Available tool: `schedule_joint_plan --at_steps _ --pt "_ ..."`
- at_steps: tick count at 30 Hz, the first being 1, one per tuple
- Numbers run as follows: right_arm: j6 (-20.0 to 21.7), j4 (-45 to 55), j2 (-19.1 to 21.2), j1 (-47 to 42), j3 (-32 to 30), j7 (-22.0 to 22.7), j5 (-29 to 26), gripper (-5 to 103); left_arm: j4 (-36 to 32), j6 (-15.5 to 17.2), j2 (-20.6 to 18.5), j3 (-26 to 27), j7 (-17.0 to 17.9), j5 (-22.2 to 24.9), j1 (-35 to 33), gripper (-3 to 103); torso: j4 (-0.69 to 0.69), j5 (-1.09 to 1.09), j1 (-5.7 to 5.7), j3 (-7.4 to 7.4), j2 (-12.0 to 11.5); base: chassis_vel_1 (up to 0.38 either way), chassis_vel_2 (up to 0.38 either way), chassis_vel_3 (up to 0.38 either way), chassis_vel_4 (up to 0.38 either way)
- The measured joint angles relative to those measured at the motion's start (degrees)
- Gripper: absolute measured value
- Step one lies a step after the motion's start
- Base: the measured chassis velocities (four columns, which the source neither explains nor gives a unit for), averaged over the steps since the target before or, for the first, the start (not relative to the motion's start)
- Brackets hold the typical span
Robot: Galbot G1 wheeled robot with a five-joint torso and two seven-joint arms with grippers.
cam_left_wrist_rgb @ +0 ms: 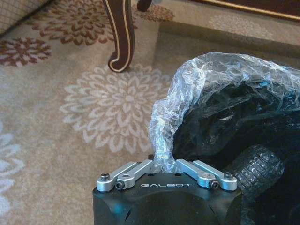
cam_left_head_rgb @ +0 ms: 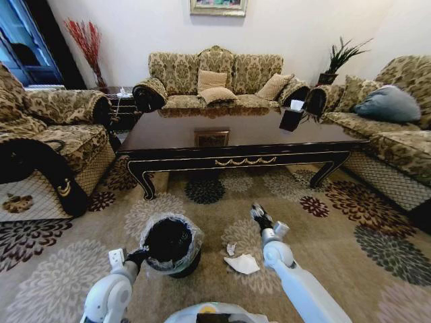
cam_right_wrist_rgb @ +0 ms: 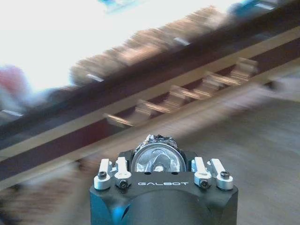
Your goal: Move to the front of the table and pick up the trash from the floor, then place it into the trash bin.
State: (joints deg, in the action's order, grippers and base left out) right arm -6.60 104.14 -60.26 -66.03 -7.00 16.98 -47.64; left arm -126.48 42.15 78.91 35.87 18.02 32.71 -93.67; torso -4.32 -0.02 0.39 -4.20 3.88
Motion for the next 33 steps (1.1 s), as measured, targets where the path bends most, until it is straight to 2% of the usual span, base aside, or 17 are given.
schedule_joint_plan --at_steps 1,4,7,9,10,12,23,33 --pt "-1.75 1.22 1.1 0.73 2.51 -1.89 0.4 54 0.19 0.0 0.17 -0.16 0.0 -0.04 0.12 2 0.0 0.01 0.01 0.0 0.0 0.0 0.0 0.0 0.0" --pt "-3.78 2.37 2.32 1.56 5.44 -3.48 1.23 54 0.36 -0.01 0.33 -0.25 0.0 -0.06 0.28 2 -0.01 0.01 0.0 0.0 0.0 0.0 0.0 0.0 0.0" --pt "-9.72 3.89 5.01 3.67 13.93 -9.01 4.27 53 0.81 -0.01 0.59 -0.39 -0.02 -0.07 0.56 2 -0.02 0.01 0.0 0.0 0.0 0.0 0.0 0.0 0.0" --pt "-10.14 3.9 5.14 3.85 14.54 -9.5 4.53 53 0.84 -0.01 0.61 -0.41 -0.02 -0.07 0.58 2 -0.02 0.01 0.0 0.01 0.0 0.0 0.0 0.0 0.0" --pt "-12.33 3.88 5.92 4.84 17.62 -12.16 5.21 53 1.08 0.0 0.73 -0.59 -0.03 -0.05 0.71 2 -0.01 0.01 0.0 0.01 0.0 0.0 0.0 0.0 0.0" --pt "-14.18 3.88 6.41 5.92 20.35 -14.79 5.42 53 1.48 -0.01 0.87 -0.87 -0.03 -0.05 0.97 2 -0.02 0.02 0.0 0.01 0.0 0.0 0.0 0.0 0.0" --pt "-16.74 3.57 6.67 9.5 27.2 -20.45 5.6 53 3.18 -0.01 1.34 -2.25 -0.15 -0.11 2.16 2 -0.01 0.01 0.0 0.0 0.0 0.0 0.0 0.0 0.0" --pt "-18.34 -0.07 5.62 10.02 31.14 -24.21 8.98 53 4.3 -0.01 2.69 -3.85 -0.19 0.14 3.35 2 -0.01 0.02 0.0 0.0 0.0 0.0 0.0 0.0 0.0"
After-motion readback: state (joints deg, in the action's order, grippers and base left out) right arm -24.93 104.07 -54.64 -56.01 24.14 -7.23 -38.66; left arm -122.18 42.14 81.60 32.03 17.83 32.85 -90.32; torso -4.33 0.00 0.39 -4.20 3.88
